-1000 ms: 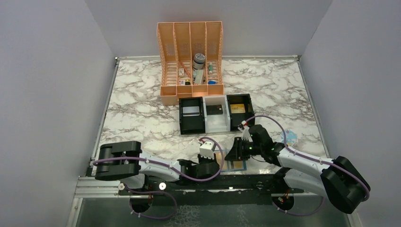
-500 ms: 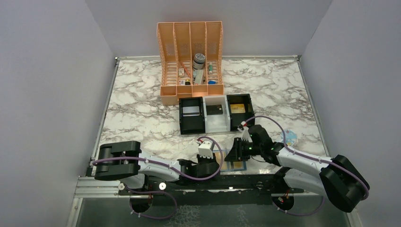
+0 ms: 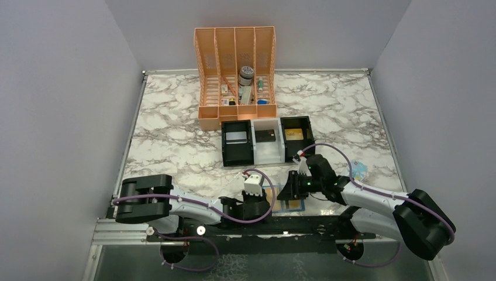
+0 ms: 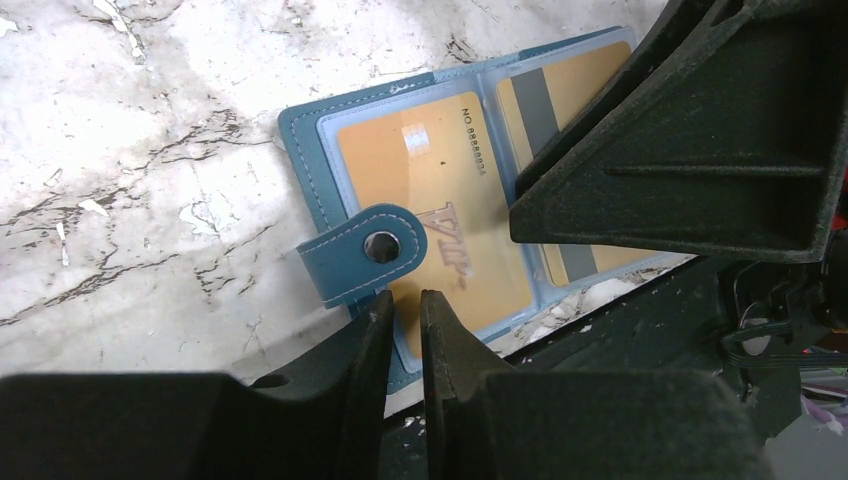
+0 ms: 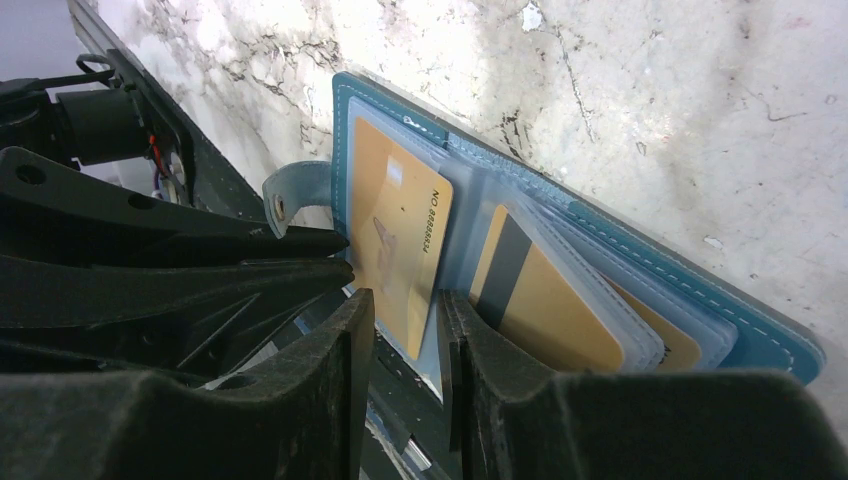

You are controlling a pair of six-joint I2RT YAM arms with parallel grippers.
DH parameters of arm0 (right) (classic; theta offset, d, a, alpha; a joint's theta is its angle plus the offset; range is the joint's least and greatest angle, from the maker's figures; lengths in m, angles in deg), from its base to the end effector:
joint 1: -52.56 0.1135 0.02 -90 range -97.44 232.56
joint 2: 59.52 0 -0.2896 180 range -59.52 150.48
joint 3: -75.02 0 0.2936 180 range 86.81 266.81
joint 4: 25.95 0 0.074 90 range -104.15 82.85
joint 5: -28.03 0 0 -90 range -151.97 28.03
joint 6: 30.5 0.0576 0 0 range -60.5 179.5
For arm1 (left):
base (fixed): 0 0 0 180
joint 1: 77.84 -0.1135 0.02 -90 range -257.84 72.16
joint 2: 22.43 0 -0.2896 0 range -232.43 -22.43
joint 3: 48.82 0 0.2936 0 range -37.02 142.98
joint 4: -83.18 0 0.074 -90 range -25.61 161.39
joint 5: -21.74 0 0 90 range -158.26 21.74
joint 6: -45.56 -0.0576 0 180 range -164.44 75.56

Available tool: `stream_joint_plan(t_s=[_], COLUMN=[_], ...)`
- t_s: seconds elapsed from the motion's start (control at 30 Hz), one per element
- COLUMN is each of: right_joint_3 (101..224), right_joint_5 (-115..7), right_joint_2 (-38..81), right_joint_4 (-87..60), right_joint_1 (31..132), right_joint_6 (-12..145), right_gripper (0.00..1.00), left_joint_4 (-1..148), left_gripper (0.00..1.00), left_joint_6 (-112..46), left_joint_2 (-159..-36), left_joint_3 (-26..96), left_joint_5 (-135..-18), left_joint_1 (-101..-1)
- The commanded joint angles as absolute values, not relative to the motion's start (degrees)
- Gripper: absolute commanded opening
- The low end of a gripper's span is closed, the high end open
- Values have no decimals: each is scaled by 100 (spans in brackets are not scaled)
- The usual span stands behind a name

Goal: Take the credit cards out of the card holder

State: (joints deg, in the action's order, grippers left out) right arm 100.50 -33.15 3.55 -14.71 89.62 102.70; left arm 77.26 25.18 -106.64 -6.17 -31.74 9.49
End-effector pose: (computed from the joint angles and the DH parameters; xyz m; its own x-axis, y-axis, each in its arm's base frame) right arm 0.1456 0.1448 0.0989 -0.9727 0.0170 -0.2315 -0.1583 0.6808 0.7152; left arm 0.0478 -0.2899 0.1182 -0.7469 -0.1553 -0.6465 0.2409 0.8431 -0.4808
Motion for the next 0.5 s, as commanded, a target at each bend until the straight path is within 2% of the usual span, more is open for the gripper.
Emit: stream_joint_plan(t_s=[0.0,0.33,0.47], right_joint_3=[9991,9790,9628], right_joint_5=[-3492,-3358,-3271], right_joint_2=[455,535,401], right_joint_4=[-1231,-1666,-1969], right_joint_1=[8974,8974,8973], right_joint_6=[10088,10333,10564], right_gripper=[32,32,28], left_joint_4=[7722,8275,8214], left_gripper=[19,15,15], left_joint_6=[2429,2788,2920], left_joint_2=[-10754,-11068,-11021], left_joint_3=[-656,-981,-1066], left_joint_5=[-3162,-3609,-3591], left_joint_1=[931,927,927])
